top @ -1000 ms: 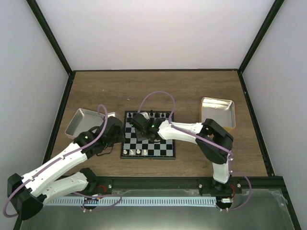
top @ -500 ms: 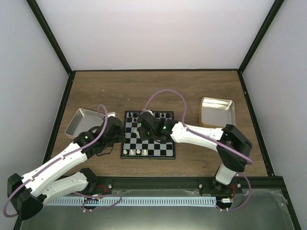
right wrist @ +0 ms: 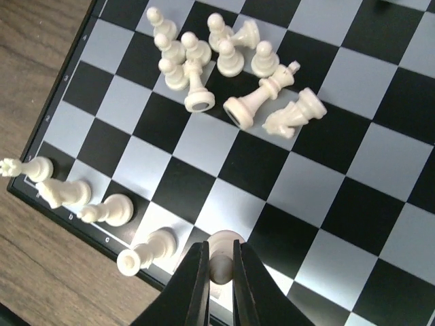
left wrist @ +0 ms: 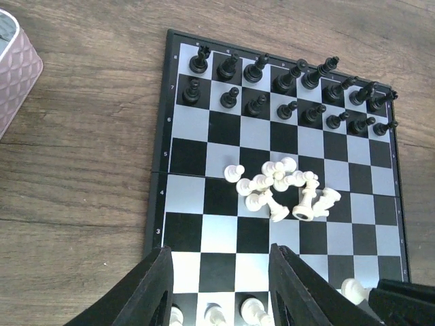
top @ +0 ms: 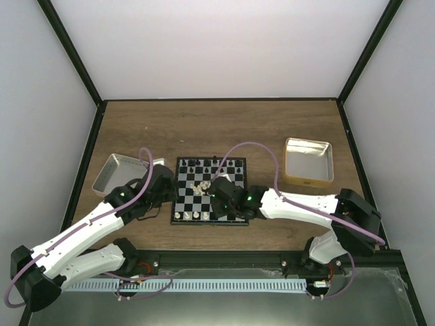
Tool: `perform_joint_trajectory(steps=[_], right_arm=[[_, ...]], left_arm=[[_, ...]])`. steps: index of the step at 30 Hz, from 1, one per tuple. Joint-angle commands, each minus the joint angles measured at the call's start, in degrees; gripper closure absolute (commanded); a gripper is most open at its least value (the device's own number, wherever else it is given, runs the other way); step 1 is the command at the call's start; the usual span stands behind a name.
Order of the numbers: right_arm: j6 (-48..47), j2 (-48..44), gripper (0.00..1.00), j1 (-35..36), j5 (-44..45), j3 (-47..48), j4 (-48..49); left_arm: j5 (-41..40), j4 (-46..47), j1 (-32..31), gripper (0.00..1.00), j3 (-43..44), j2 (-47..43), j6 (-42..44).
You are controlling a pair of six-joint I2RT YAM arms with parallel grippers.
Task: Set up the chess pieces on the board
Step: Place the chess piece on the chessboard.
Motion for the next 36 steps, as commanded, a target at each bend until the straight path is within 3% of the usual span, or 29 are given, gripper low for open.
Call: perform_joint_trajectory(steps=[1, 23, 36], right_arm=[[2.07, -1.57, 0.93, 1.86, 3.03, -1.31, -1.66], [4.52, 1.68, 0.92, 3.99, 4.11, -3.64, -3.65], [6.8, -2.01, 0.69, 3.95, 5.74, -3.83, -3.4]], left_arm=[[-0.4, 1.24, 0.19, 0.59, 1.7, 0.53, 1.2], [0.23, 2.43, 0.18, 0.58, 1.29, 1.33, 1.06], [-0.11, 2.01, 0.2, 0.57, 1.04, 0.82, 1.03]])
